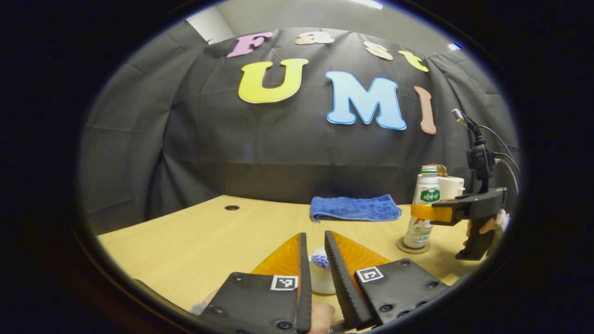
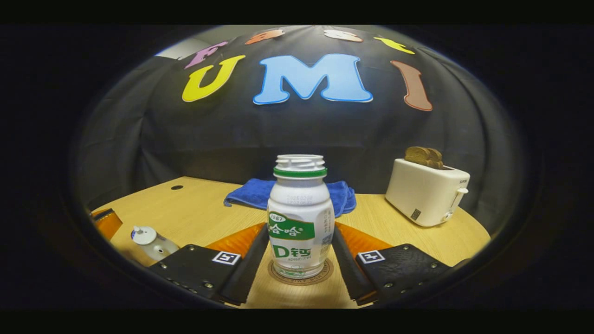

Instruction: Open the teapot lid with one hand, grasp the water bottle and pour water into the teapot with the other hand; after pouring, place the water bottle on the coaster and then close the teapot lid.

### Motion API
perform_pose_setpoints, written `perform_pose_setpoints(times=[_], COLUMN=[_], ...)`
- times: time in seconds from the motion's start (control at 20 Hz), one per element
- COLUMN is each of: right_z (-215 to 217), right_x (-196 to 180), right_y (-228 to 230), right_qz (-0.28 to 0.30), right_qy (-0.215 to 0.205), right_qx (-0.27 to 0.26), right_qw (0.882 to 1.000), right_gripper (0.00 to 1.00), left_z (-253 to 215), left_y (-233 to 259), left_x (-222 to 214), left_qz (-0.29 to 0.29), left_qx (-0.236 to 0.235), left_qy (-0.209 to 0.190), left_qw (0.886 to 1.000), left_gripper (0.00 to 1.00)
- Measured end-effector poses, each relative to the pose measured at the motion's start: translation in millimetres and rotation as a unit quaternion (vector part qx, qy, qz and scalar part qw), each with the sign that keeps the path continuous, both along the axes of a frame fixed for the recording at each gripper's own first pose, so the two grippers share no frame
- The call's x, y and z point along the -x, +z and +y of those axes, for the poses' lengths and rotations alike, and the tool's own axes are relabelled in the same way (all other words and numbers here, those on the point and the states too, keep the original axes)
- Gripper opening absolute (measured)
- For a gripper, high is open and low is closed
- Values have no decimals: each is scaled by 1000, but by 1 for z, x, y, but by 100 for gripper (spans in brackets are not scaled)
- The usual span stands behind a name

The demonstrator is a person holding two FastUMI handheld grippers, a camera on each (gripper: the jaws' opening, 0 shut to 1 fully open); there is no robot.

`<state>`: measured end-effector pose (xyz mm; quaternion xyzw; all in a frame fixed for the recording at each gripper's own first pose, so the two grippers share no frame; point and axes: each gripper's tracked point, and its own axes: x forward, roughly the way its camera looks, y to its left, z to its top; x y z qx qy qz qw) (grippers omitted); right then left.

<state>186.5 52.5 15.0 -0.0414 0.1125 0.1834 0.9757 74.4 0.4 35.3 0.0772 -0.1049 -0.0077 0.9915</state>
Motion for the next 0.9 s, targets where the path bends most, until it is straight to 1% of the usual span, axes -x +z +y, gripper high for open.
perform_pose_setpoints(times=[0.05, 0.1, 0.25, 0.45, 0.5, 0.55, 0.6, 0.8, 0.85, 0.9], right_z=[-1, -2, -1, 4, 3, 3, 3, 2, 2, -1], right_x=[-1, -1, -1, 2, 4, 5, 6, 9, 9, 11], right_y=[0, 1, 0, -1, -1, 1, 1, 7, 8, 10], right_qz=[1, 1, 2, 6, 5, 3, 1, -7, -9, -11], right_qy=[-2, -4, -2, 10, 11, 13, 14, 16, 17, 17], right_qx=[-3, -8, -13, -11, -12, -12, -10, -12, -13, -14], right_qw=[1000, 1000, 1000, 1000, 1000, 1000, 1000, 1000, 1000, 1000], right_gripper=[75, 77, 79, 81, 83, 86, 93, 95, 95, 97], left_z=[1, 1, 2, 2, 2, 2, 2, 1, 1, 1], left_y=[0, 0, 1, 1, 0, 1, 1, 1, 1, 1], left_x=[0, -1, -1, -1, -1, 0, 0, 0, 0, 0], left_qz=[-1, -2, -3, -3, -3, -3, -3, -4, -4, -4], left_qx=[1, 2, 5, 5, 5, 5, 5, 5, 5, 4], left_qy=[0, 0, 0, 0, 1, 1, 0, -1, -1, -2], left_qw=[1000, 1000, 1000, 1000, 1000, 1000, 1000, 1000, 1000, 1000], left_gripper=[77, 77, 77, 77, 32, 32, 32, 32, 55, 32])
